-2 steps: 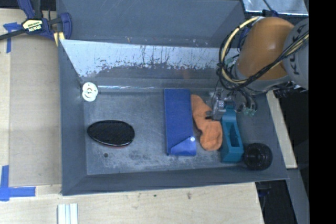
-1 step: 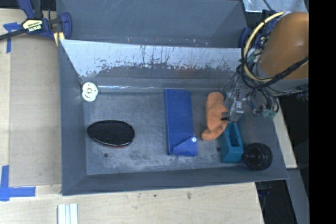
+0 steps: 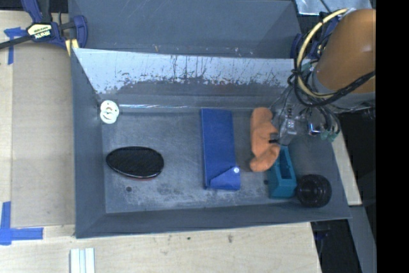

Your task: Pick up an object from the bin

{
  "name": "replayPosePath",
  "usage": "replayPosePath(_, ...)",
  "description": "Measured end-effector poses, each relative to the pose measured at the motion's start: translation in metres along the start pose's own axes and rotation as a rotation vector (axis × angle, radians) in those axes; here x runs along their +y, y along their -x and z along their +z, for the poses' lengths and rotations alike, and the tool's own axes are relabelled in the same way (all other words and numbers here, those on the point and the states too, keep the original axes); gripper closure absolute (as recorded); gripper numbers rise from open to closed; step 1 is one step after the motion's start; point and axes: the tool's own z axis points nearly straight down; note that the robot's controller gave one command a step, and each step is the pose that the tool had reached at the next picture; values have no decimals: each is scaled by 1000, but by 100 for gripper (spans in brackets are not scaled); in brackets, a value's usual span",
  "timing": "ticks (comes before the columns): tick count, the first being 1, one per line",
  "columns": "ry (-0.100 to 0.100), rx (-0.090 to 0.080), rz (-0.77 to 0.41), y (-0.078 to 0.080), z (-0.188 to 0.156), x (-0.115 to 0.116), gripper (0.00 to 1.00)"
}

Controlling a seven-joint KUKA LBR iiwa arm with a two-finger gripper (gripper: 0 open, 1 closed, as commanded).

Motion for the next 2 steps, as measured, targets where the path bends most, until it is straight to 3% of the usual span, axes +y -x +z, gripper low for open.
replayPosePath(1, 1, 3, -24, 4, 6, 26, 100)
replayPosePath(2, 1, 9, -79, -1, -22, 40, 100)
